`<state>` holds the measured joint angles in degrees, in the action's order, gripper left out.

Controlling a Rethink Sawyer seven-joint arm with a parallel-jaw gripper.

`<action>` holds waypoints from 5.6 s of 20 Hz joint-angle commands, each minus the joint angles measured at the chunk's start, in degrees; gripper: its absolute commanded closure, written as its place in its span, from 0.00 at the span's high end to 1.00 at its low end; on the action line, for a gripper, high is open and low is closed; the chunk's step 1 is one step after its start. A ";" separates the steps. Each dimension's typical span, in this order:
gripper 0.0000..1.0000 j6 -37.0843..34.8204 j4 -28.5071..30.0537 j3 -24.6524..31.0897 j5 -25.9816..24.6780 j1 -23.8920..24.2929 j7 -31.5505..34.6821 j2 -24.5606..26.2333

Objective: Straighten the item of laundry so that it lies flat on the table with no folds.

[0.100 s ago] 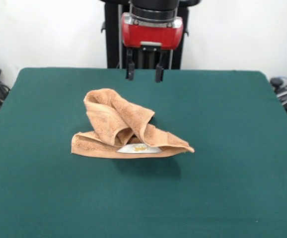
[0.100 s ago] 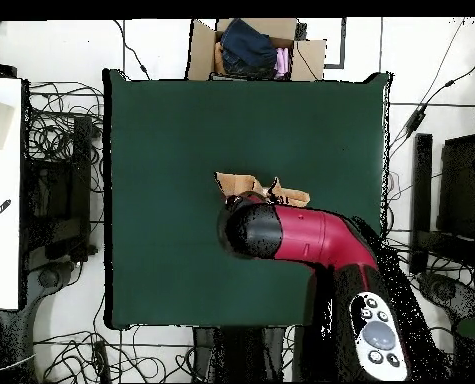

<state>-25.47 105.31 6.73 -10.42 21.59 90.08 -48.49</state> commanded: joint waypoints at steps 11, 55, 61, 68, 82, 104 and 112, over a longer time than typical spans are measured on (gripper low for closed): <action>1.00 6.73 6.11 2.65 -2.67 -1.50 6.09 2.51; 1.00 16.24 8.28 2.67 -2.80 1.84 7.15 11.32; 1.00 18.72 8.65 2.13 -2.84 2.01 7.88 13.94; 1.00 22.13 8.88 1.78 -2.98 2.52 8.55 17.18; 1.00 23.75 9.43 1.07 -2.07 2.37 8.94 18.42; 1.00 24.09 9.77 -0.43 -1.38 1.06 9.19 17.19; 1.00 24.48 9.46 -1.03 -1.37 0.51 9.35 17.37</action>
<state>-4.04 113.05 6.22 -10.29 23.26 90.08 -31.23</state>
